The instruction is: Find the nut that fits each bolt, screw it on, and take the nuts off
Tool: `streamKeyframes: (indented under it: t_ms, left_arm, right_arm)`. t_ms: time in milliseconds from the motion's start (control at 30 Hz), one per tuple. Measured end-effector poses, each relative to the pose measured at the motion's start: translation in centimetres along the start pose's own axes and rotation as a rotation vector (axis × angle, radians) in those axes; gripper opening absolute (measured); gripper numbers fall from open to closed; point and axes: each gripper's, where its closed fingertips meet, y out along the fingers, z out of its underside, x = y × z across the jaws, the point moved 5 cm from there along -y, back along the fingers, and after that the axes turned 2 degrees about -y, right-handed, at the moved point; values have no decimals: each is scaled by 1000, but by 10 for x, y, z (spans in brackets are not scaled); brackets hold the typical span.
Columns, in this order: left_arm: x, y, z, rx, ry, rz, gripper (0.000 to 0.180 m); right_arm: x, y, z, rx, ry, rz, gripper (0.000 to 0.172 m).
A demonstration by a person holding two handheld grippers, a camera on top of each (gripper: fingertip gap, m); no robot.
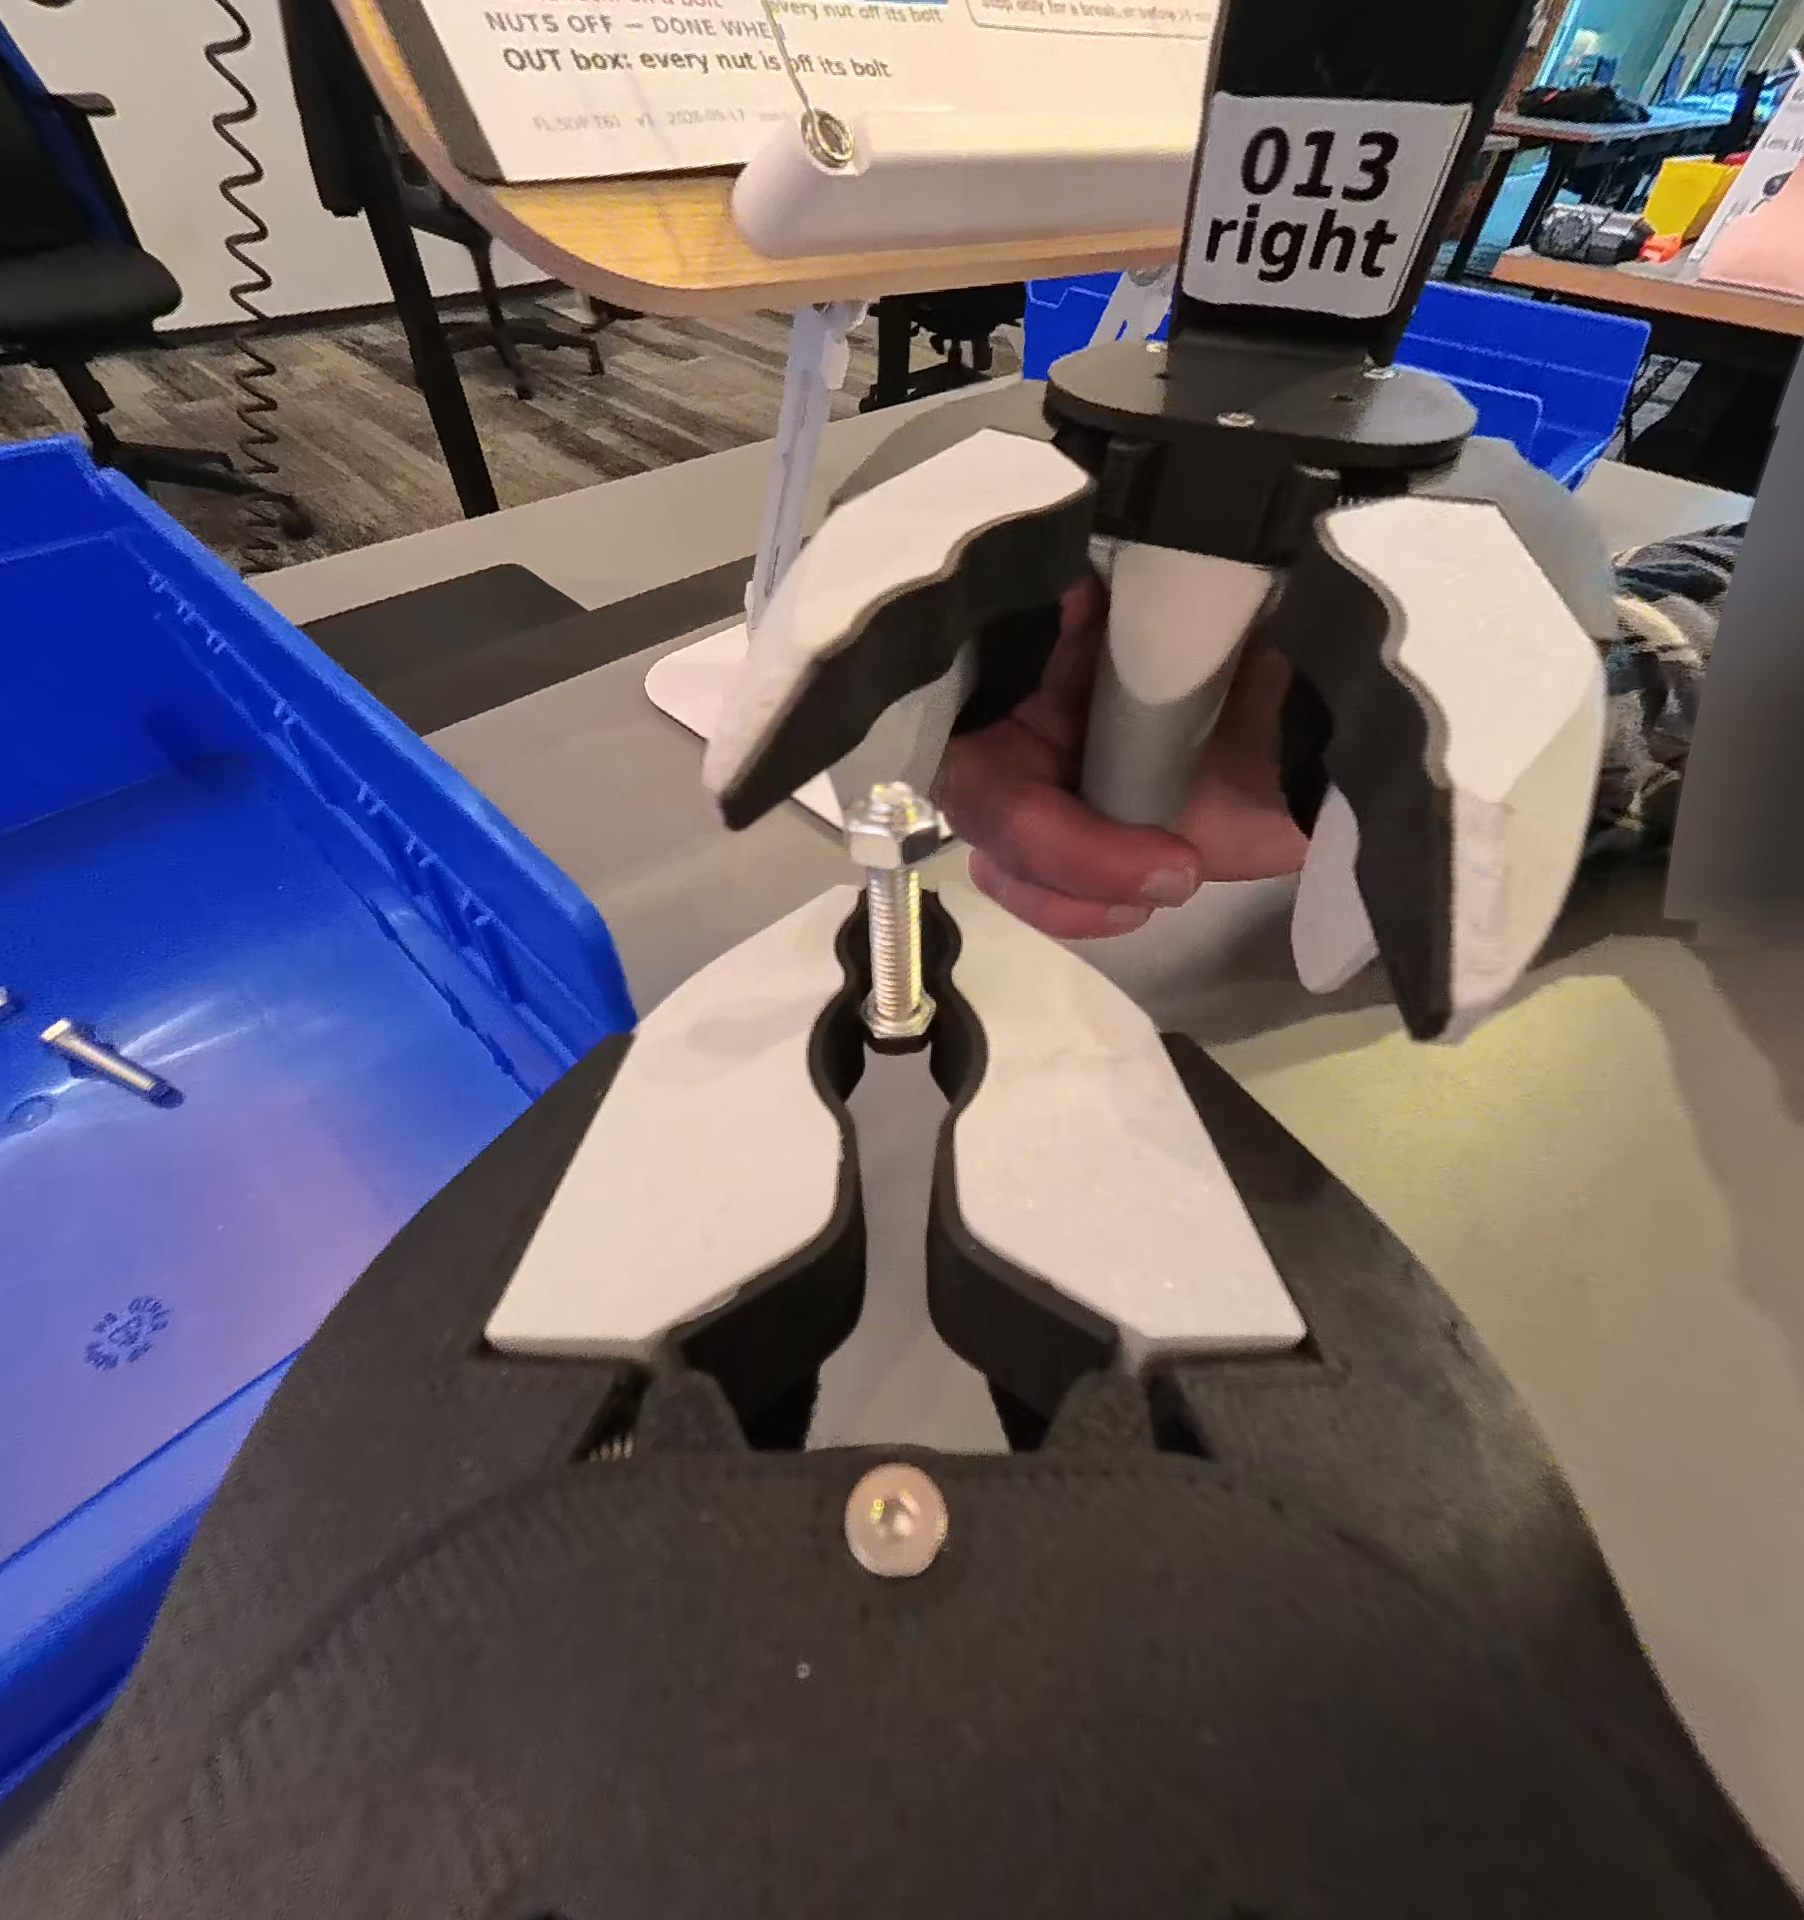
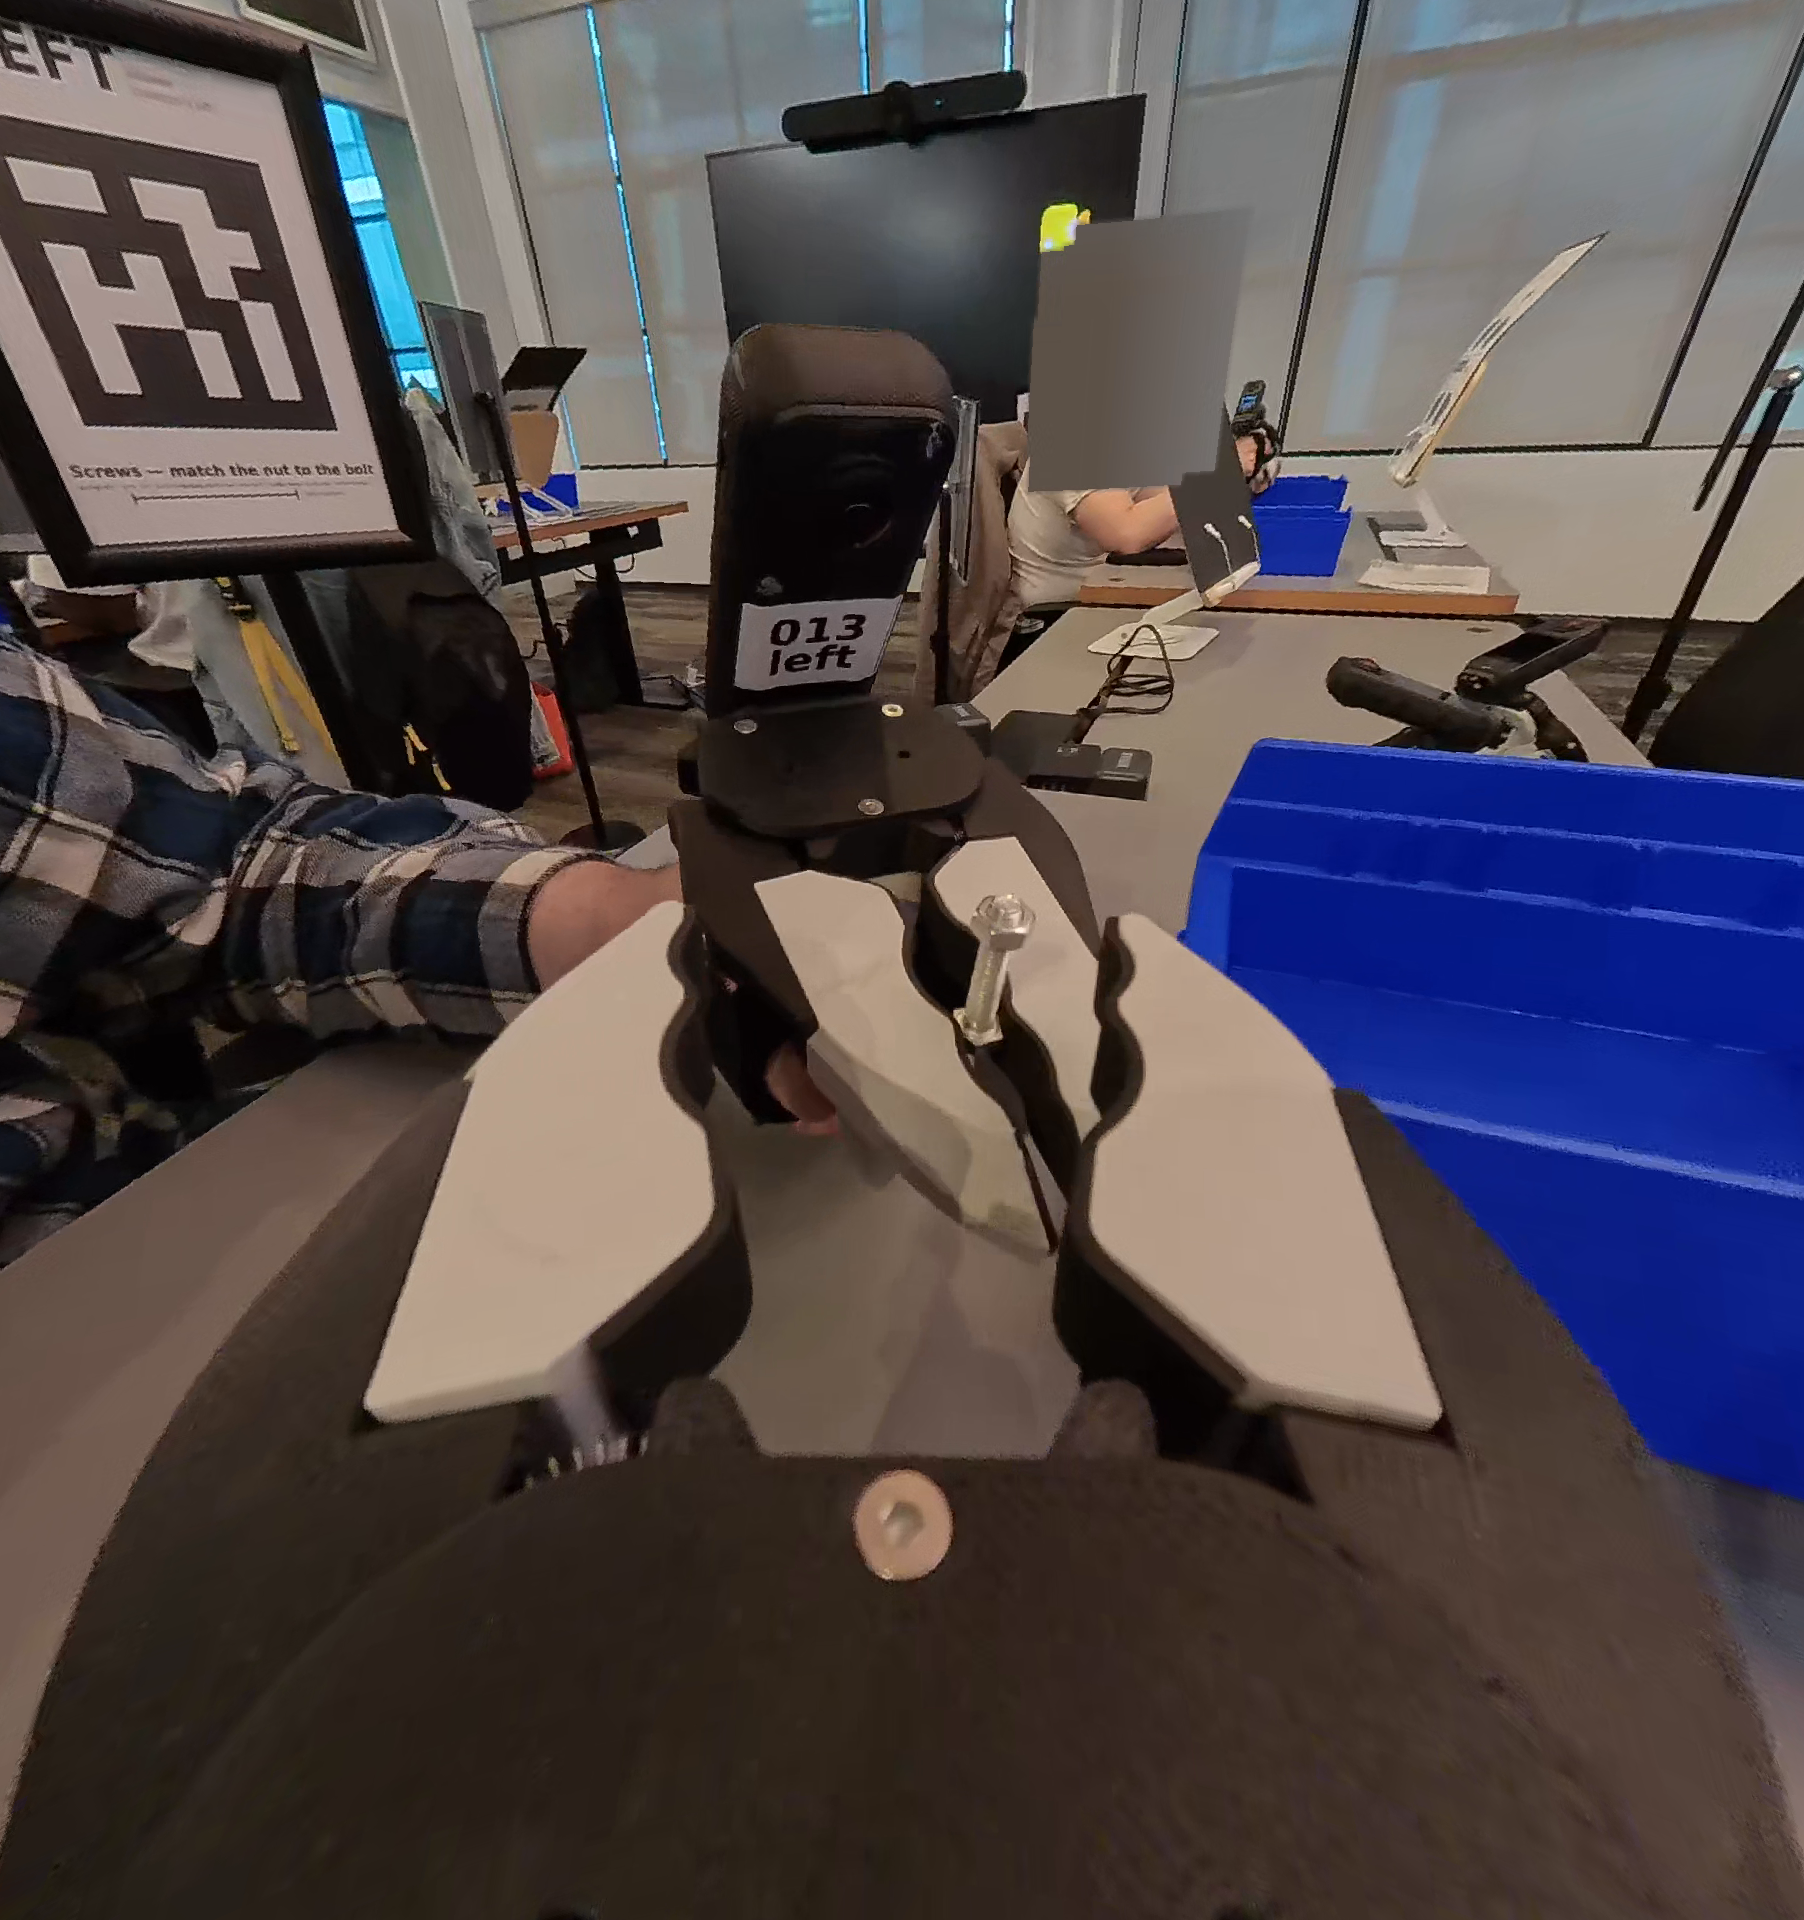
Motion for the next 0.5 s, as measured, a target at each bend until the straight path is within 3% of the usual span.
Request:
streamKeyframes:
  t_ms: [200,267,333,433,500]
  left_arm:
    - [3,-1,0,-6,-10,-18,8]
    - [6,-4,-1,-16,-25,-28,8]
    - [6,-4,-1,-18,-27,-23,8]
    - [2,-1,0,-11,-14,-9,8]
    - [1,0,0,-3,-5,-11,8]
  right_arm:
    - [9,2,1,5,-29,-40,65]
    - [12,-4,-3,-25,-37,-83,40]
    - [8,-6,-6,-47,-27,-61,46]
    - [-1,0,-5,-43,10,-21,68]
    - [-1,7,-3,-22,17,-31,68]
